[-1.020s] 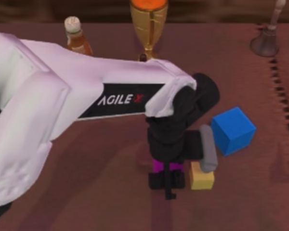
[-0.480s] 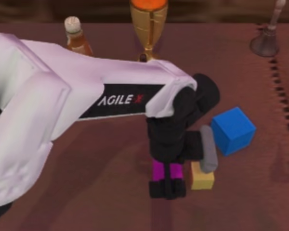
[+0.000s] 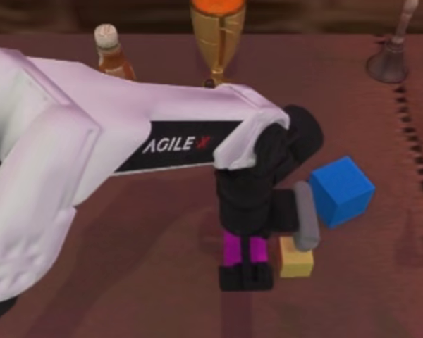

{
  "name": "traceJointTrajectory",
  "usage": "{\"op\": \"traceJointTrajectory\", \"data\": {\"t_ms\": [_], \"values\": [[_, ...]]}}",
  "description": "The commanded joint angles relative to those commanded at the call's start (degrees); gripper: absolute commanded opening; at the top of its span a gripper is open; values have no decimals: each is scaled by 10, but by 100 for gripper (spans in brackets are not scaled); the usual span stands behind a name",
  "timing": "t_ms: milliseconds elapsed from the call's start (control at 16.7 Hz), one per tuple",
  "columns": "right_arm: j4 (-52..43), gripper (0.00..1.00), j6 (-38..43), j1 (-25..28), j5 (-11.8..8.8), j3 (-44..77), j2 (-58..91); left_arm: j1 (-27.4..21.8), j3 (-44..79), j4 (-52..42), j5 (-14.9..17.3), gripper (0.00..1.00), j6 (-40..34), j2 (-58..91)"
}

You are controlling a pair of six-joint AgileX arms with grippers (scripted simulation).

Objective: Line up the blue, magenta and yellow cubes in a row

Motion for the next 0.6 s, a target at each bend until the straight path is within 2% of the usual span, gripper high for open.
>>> {"op": "traceJointTrajectory", "data": {"t_ms": [360, 600], "values": [[0, 100, 0, 0, 0, 0, 0, 9, 74, -114, 0, 100, 0, -35], [0, 100, 0, 0, 0, 0, 0, 11, 85, -128, 0, 100, 0, -43]]}}
